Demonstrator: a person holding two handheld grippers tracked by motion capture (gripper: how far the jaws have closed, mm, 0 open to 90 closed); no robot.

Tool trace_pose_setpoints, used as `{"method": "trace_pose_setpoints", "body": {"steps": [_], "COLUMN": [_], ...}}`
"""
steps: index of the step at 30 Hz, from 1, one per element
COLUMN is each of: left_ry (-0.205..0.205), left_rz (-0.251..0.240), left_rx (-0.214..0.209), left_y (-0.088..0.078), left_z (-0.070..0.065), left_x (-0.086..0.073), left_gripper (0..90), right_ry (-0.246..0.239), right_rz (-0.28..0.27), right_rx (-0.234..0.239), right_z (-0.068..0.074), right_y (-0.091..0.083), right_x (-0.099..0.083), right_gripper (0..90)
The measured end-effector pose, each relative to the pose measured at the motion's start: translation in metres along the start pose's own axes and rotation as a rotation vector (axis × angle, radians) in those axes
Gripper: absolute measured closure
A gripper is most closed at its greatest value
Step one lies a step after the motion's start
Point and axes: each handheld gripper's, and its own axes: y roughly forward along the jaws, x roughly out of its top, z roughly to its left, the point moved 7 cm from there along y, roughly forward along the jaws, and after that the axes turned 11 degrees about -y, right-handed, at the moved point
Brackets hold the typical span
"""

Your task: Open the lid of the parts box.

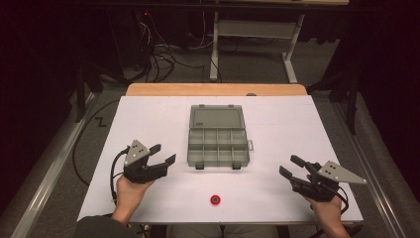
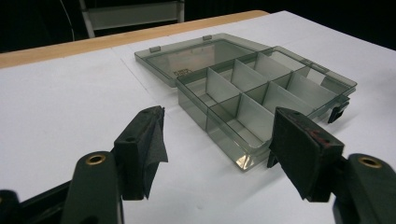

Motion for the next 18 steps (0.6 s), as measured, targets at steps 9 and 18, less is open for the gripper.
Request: {"method": "trace_pose_setpoints", "body": {"steps": [9, 18], "left_ry": [-0.006, -0.009], "left_rz": [-0.018, -0.008], "left_rx": [-0.015, -0.016], "left_y": [-0.0032, -0.0016], "left_z": [-0.0017, -0.0012], "left_x": [-0.0054, -0.0077], "left_gripper": [34.5, 34.5], "right_ry": [0.005, 0.004], "right_rz": [-0.021, -0.017], "right_rx": [0.0, -0.012], "right_z": [-0.0028, -0.0043], "right_y": [-0.0009, 0.0005], "right_x": [-0.0027, -0.0034], "right_gripper": [41.4, 41.5]}}
